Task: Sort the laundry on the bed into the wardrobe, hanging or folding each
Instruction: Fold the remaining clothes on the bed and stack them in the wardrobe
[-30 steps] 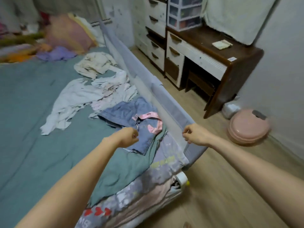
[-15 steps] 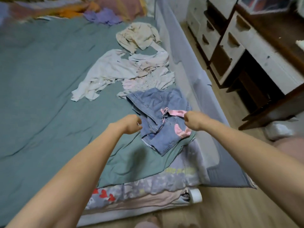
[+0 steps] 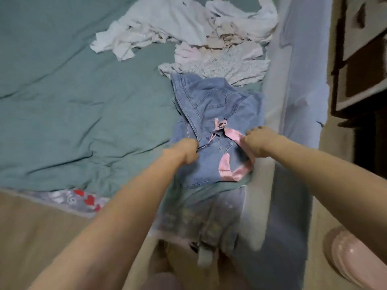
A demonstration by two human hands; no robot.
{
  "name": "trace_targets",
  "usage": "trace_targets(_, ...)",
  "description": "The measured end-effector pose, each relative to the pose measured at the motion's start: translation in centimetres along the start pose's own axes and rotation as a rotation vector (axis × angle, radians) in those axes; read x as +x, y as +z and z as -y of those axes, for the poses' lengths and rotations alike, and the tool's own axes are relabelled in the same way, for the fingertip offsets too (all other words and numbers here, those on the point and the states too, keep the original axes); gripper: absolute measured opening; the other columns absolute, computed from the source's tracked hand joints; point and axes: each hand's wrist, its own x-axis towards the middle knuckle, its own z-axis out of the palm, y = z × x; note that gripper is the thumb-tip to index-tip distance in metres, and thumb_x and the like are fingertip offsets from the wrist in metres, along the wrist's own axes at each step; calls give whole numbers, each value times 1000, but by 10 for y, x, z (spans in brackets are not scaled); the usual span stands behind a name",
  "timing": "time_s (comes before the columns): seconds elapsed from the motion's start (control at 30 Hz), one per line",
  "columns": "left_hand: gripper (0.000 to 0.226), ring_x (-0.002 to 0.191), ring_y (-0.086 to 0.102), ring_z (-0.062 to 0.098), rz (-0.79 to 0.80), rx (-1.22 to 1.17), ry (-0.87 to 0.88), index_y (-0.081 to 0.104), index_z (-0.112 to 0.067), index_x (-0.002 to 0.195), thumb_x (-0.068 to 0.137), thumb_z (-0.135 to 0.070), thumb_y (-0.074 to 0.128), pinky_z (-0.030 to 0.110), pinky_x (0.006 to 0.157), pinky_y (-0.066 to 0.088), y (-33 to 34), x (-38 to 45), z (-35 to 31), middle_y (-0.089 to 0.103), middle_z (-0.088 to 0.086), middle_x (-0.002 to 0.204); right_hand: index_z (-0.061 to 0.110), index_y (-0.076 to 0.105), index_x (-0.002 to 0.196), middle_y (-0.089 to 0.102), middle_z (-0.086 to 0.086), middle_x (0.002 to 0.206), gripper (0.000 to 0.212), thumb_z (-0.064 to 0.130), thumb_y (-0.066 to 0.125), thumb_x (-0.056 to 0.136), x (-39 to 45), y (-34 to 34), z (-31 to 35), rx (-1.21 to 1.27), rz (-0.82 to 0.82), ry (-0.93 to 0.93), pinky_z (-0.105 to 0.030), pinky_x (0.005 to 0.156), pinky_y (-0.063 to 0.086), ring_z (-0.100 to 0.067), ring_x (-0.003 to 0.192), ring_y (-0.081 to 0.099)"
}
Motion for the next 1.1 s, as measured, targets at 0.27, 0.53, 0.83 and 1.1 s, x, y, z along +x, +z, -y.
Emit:
trace_targets(0.27, 67, 124, 47, 32, 96, -17, -84, 46, -15, 134, 80, -48, 68, 41, 103, 39, 85, 28, -24, 47, 13, 137, 39, 30, 145, 19, -15, 155, 57, 47, 49, 92, 73, 31, -6, -462, 122, -222, -48, 113, 17, -37, 142, 15)
trace_targets(0.53, 57, 121, 48, 33, -71, 295, -112, 32, -13, 141, 90, -19, 57, 46, 100, 37, 121, 33, -26, 42, 12, 138, 11, 55, 124, 58, -9, 125, 32, 15, 34, 100, 84, 39, -5, -416, -88, -371, -36, 89, 43, -27, 112, 58)
trace_targets(0.83, 24, 107, 60, 32, -368, 135, -156, 49, -17, 118, 95, -24, 47, 35, 80, 43, 12, -35, 6, 65, 11, 116, 4, 24, 139, 58, -26, 117, 56, 6, 49, 89, 33, -41, -26, 447, -265, -134, -36, 77, 38, -39, 107, 56)
trace_targets(1.1, 26, 101, 57, 39, -462, 1, -112, 44, -7, 113, 88, -4, 47, 37, 70, 39, -96, -126, 45, 60, 20, 112, 6, 56, 69, 61, -22, 79, 15, 17, 57, 79, -56, -120, -9, 616, -433, 83, -29, 56, 37, -33, 79, 61)
